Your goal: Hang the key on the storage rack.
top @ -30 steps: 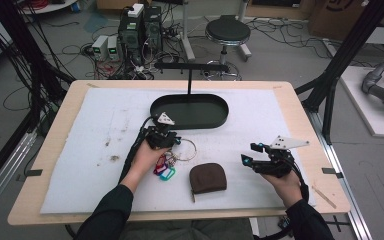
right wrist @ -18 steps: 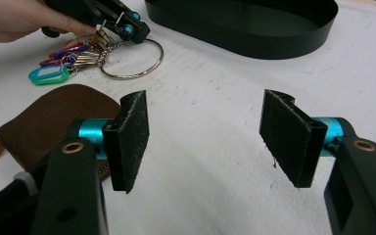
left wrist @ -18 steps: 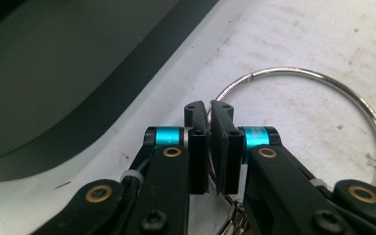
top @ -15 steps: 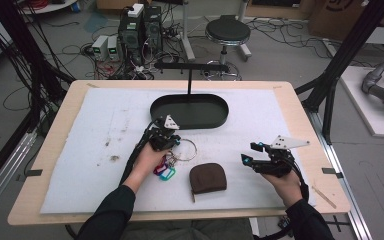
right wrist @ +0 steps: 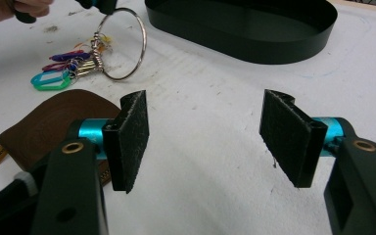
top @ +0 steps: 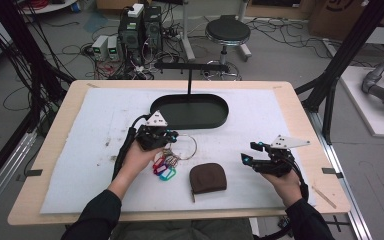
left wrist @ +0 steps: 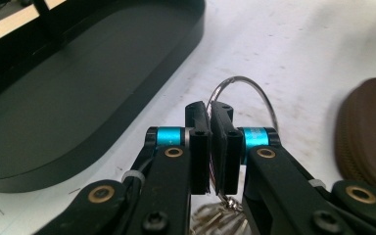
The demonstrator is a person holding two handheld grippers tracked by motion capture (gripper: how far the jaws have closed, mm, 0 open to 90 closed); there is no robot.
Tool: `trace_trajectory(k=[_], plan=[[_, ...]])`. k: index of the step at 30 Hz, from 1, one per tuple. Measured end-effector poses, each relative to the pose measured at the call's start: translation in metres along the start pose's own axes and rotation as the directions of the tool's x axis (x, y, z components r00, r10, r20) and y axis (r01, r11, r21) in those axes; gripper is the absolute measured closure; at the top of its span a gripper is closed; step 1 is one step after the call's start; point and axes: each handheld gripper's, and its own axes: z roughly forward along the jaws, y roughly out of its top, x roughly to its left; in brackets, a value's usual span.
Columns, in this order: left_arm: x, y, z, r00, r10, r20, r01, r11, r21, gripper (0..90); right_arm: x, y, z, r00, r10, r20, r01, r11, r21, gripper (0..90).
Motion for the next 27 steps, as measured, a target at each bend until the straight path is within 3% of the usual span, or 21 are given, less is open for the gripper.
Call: trace_trajectory(k=[5,11,23,27], plan=[[-0.01,-0.001,-0.01,0.9991,0.035,0.024,-0.034,0.9991,-0.027,86.2,0.0,0.001,0.001,1.0,-0.002,0.001,0.002,1.0,-0.001,36.0],[-0.012,-0.006,-0.015,0.9976,0.033,0.061,-0.03,0.9985,-0.045,86.0,0.001,0.001,0.001,1.0,0.001,-0.001,-0.001,1.0,0.0,36.0],[-0.011,-0.011,-0.011,0.9945,0.022,0.102,-0.02,0.9996,-0.021,85.3,0.0,0.0,0.002,1.0,0.002,-0.003,-0.002,1.0,0.006,36.0],[-0.012,-0.013,-0.007,0.9938,0.023,0.108,-0.025,0.9996,0.013,83.5,0.0,0.0,0.002,1.0,0.004,-0.003,-0.004,1.0,0.006,36.0]])
